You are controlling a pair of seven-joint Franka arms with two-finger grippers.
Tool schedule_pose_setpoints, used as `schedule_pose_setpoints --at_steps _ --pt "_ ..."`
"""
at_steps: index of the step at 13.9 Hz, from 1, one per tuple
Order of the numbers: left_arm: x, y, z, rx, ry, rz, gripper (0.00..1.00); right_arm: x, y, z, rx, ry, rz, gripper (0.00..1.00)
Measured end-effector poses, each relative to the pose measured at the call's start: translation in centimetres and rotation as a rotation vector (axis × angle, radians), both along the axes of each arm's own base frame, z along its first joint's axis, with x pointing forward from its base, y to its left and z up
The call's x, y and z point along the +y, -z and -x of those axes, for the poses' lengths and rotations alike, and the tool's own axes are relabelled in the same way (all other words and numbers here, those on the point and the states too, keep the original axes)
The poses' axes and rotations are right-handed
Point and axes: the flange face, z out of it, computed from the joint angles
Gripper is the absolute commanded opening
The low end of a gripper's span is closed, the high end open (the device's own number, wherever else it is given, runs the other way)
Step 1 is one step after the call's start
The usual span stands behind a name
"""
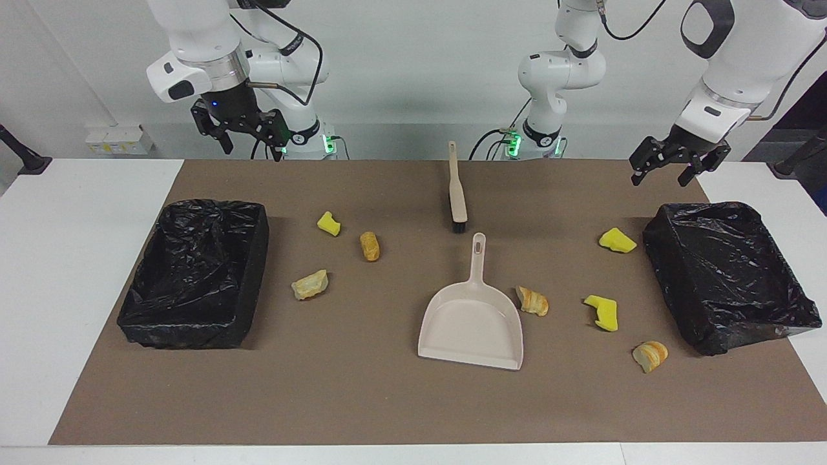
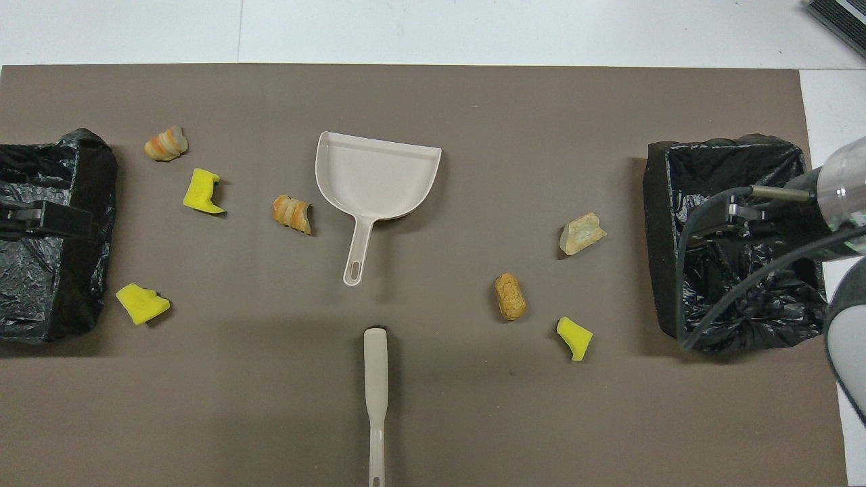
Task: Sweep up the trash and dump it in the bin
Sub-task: 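Reach the right gripper toward the beige dustpan handle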
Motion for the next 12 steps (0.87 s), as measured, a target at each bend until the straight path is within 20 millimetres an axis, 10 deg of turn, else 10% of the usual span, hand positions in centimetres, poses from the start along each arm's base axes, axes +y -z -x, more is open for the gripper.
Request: schedule_pose_setpoints --at_steps 8,12 --pt "0.0 0.0 0.0 0.000 0.000 0.000 1.00 0.6 0.2 0.0 -0.062 -0.007 -0.034 1.00" --pt "-0.6 0.0 0.3 0.008 0.013 0.000 1.00 4.2 2.5 -1.7 -0.081 -0.041 -0.044 1.00"
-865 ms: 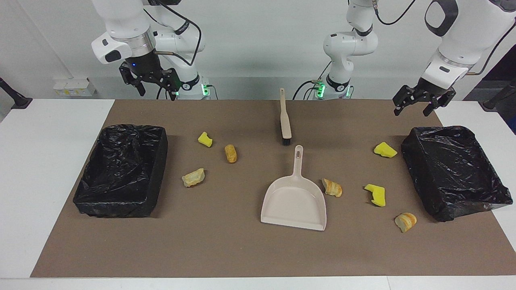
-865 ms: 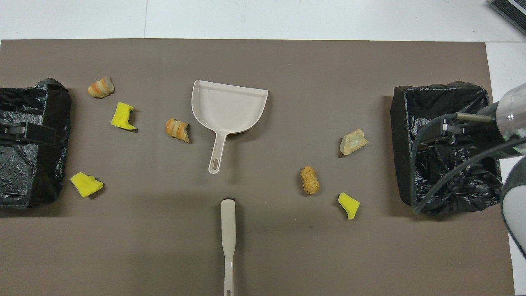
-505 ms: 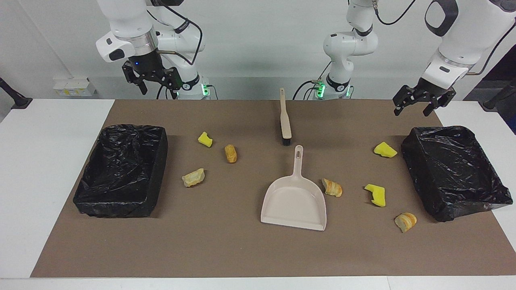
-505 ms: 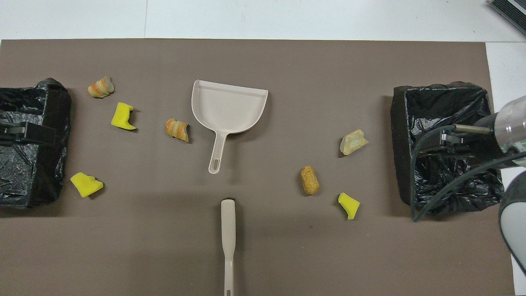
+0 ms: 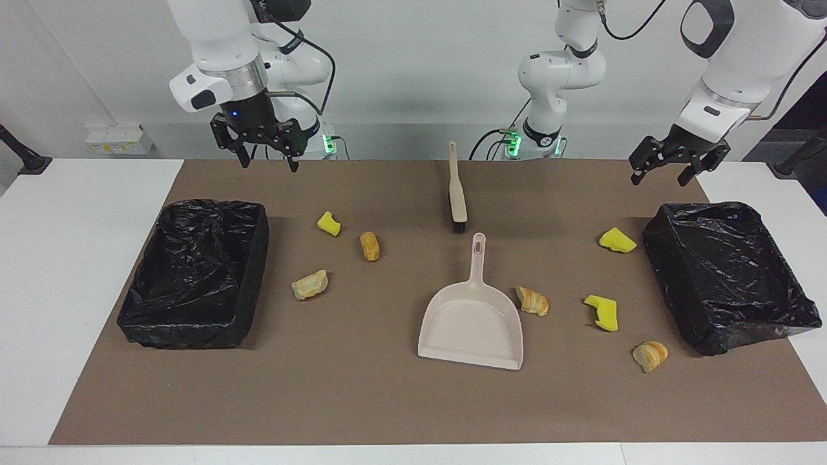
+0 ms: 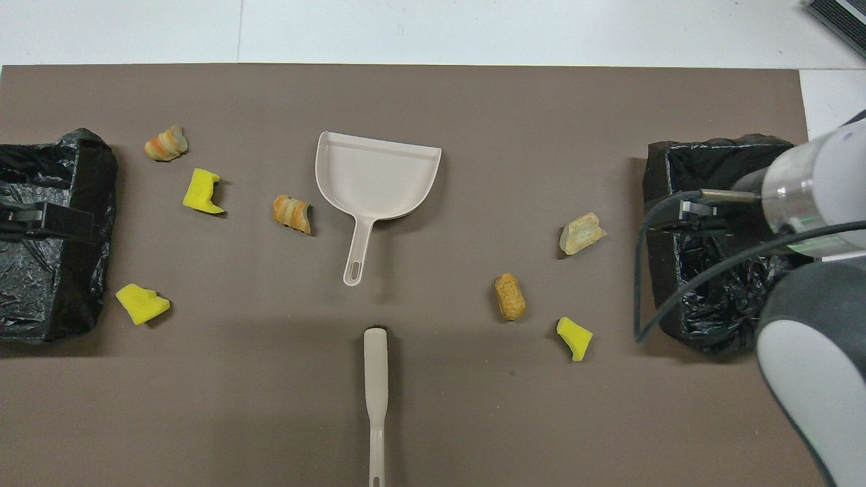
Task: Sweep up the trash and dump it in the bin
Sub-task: 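Reach the right gripper toward the beige dustpan handle, then grasp the dustpan with the right gripper while the left gripper reaches the brush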
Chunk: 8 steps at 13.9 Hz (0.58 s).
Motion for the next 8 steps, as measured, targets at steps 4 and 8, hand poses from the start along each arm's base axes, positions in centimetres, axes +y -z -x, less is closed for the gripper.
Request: schedule_pose_setpoints --at_steps 4,8 --pt "-5.3 3.0 3.8 -0.012 0.096 0.004 1.00 9.7 5.7 -3.5 -0.002 0.046 -0.009 1.00" --pt "-9.2 7.2 10.6 -0.013 0.187 0.005 1.00 20.4 12.1 -7.0 -0.027 0.080 -0.033 1.00"
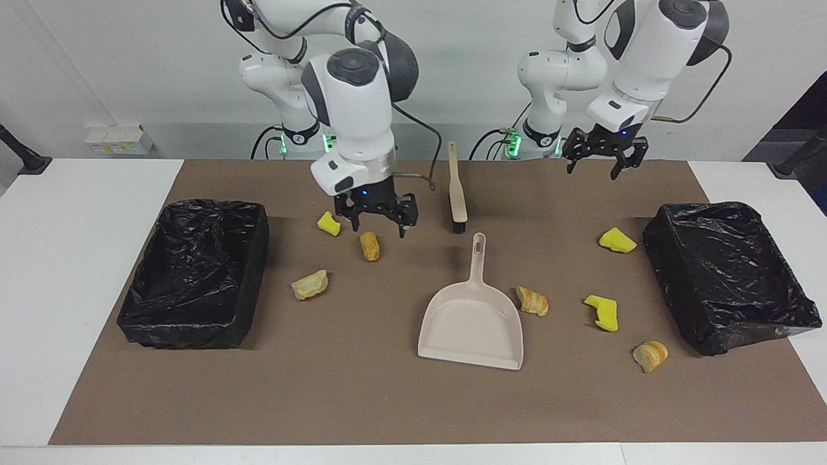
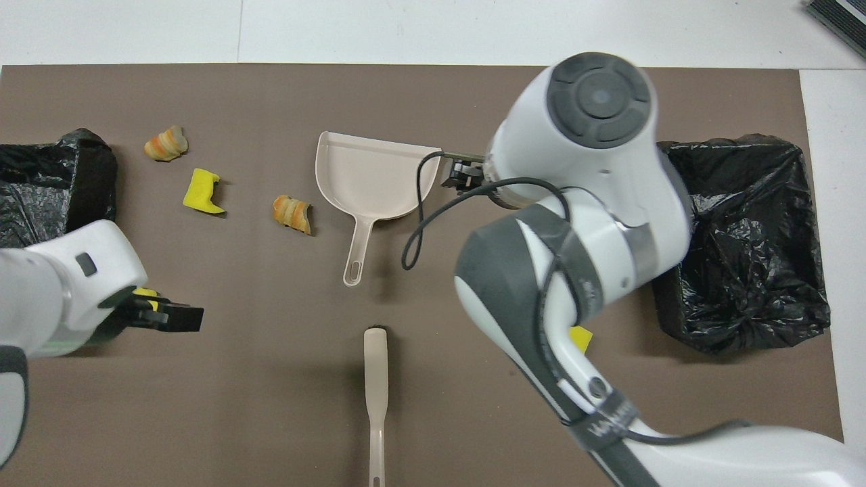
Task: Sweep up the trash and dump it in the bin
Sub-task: 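Grasp the dustpan with the right gripper while the left gripper reaches the brush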
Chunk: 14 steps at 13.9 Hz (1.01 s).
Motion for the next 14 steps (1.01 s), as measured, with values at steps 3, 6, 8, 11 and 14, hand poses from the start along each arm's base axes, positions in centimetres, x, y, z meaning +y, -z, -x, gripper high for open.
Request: schedule_pose_setpoints --at_steps 3,6,8,11,14 --pt "-2.5 3.3 5.5 0.005 0.081 -0.005 1.00 5.4 4.3 -0.4 0.004 -0.009 0.003 1.00" --pt "-4.5 5.3 10.6 0.007 0.148 -0.005 1.00 10.1 7.2 0.6 0.012 -0.056 0.018 1.00" --pt "-6.5 6.3 13.6 -0.011 0.169 0.000 1.00 13.0 9.1 1.5 0.018 -0.090 0.027 1.00" --pt "-11.4 8.2 17.5 -0.056 0.163 0.018 1.00 15.9 11.1 3.1 0.028 -0.135 0.043 1.00" --pt "-14.8 10.9 20.4 -0.102 0.139 0.020 1.00 17.7 12.4 4.4 0.037 -0.167 0.055 0.99"
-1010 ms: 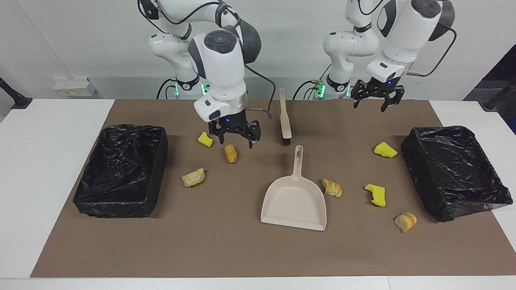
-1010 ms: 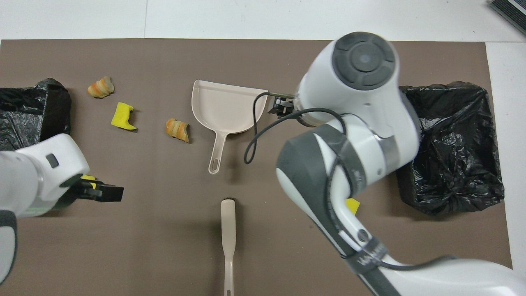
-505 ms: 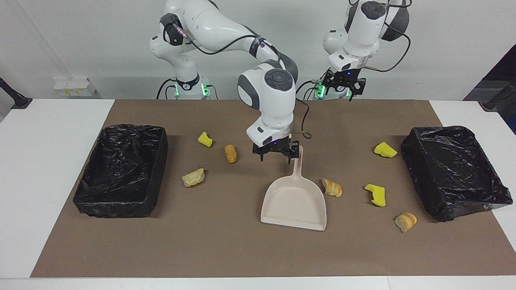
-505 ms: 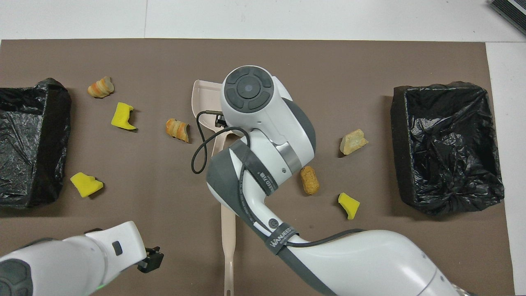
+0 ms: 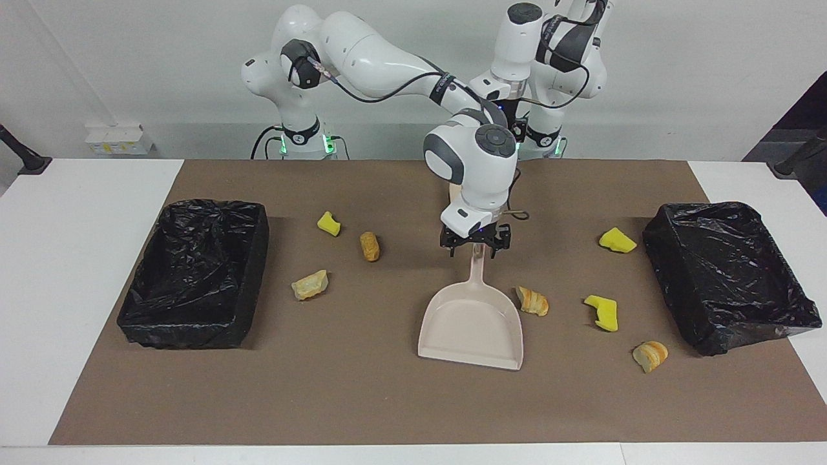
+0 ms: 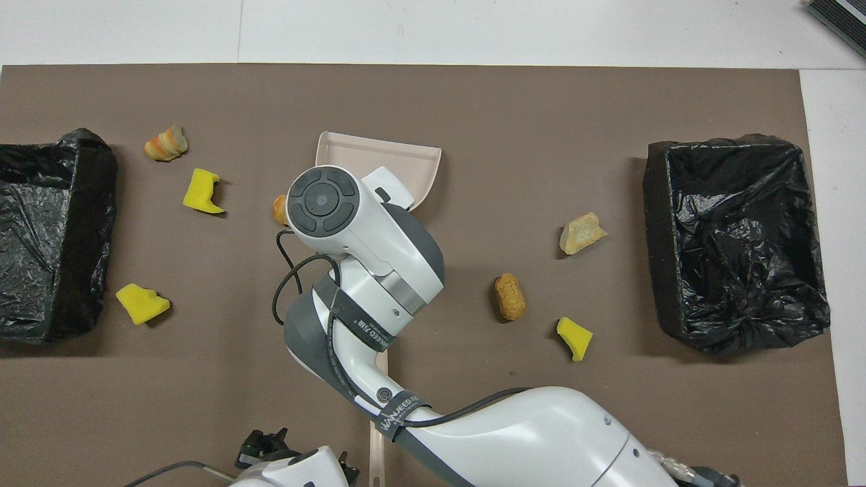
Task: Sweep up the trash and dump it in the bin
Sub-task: 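Grasp the dustpan with the right gripper while the left gripper reaches the brush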
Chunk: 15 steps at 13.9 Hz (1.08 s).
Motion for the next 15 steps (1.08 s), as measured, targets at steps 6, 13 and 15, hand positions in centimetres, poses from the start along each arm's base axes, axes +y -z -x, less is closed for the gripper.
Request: schedule_pose_setpoints --at_steps 6,13,15 --pt "-5.8 6.8 2.5 -0.058 -0.084 0.031 1.00 0.4 1.2 0.0 -0.002 -0.005 -0.003 0.82" --pt "-7.5 9.6 3.7 -0.037 -0.095 0.016 0.75 1.5 2.2 0.9 0.007 -0.023 0.002 0.31" --pt "-7.6 9.6 4.0 -0.037 -0.106 0.015 0.33 1.5 2.2 0.9 0.007 -0.024 0.003 0.20"
